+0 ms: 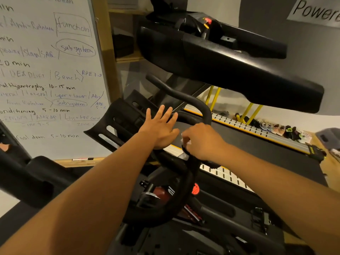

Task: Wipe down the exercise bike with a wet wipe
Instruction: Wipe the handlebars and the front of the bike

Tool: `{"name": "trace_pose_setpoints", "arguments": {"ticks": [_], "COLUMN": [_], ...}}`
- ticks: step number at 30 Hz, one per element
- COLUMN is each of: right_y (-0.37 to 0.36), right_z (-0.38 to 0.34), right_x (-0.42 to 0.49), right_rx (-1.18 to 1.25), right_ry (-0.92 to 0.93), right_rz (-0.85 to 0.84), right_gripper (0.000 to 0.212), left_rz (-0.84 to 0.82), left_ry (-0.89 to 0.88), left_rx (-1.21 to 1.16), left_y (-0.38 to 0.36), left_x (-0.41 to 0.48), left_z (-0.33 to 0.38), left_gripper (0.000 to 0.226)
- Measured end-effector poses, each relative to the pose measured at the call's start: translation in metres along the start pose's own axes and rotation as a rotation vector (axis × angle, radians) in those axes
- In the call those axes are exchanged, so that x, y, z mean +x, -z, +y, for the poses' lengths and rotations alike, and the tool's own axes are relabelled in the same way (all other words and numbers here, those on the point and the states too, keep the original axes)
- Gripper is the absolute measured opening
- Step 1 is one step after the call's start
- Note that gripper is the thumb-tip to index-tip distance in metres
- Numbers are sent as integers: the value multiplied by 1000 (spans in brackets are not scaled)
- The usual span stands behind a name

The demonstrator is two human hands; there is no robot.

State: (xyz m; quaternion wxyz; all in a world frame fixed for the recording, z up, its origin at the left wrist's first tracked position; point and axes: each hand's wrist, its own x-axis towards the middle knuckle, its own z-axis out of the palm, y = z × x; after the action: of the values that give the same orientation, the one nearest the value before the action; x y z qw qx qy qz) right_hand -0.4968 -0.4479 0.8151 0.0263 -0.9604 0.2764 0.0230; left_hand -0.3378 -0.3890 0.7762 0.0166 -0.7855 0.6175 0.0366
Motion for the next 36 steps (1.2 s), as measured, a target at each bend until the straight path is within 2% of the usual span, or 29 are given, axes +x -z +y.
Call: {"name": "trace_pose_setpoints", "arguments": {"ticks": [3, 8, 13, 18, 21, 25, 27, 29, 32, 34, 36], "right_y": [-4, -24, -61, -71, -58, -52, -46, -41, -46, -53, -55], "right_z": [13, 51, 31, 40, 58, 88, 105, 110, 102, 120, 148], "right_x": [-21, -15, -42, -70, -44, -5, 11, 22, 28, 50, 86], "right_rx": [131, 479, 466, 139, 178, 168, 259, 477, 588, 605, 593], "right_ry": [41, -186, -378, -312, -303, -292, -254, -102, 225, 239, 131], "right_rz": [40, 332, 504, 354, 294, 262, 375, 537, 492, 515, 553], "right_gripper": [14, 5, 14, 14, 12, 16, 18, 15, 9, 12, 14], "left_rz": [-2, 1, 9, 29, 54, 27, 30, 63, 82, 79, 86], "left_ry": [-5, -16, -24, -67, -109, -76, -33, 30, 79, 94, 114], "left_rx": [6, -20, -6, 120, 106, 5, -31, -62, -71, -45, 8], "left_y": [1, -1, -1, 2, 7, 6, 5, 7, 10, 9, 7], "left_x": [0, 3, 1, 0, 7, 24, 33, 43, 62, 76, 86], "left_z": [1, 0, 0, 6, 17, 31, 30, 28, 31, 35, 37], "left_gripper": [64, 64, 64, 64, 64, 63, 62, 61, 59, 57, 56]}}
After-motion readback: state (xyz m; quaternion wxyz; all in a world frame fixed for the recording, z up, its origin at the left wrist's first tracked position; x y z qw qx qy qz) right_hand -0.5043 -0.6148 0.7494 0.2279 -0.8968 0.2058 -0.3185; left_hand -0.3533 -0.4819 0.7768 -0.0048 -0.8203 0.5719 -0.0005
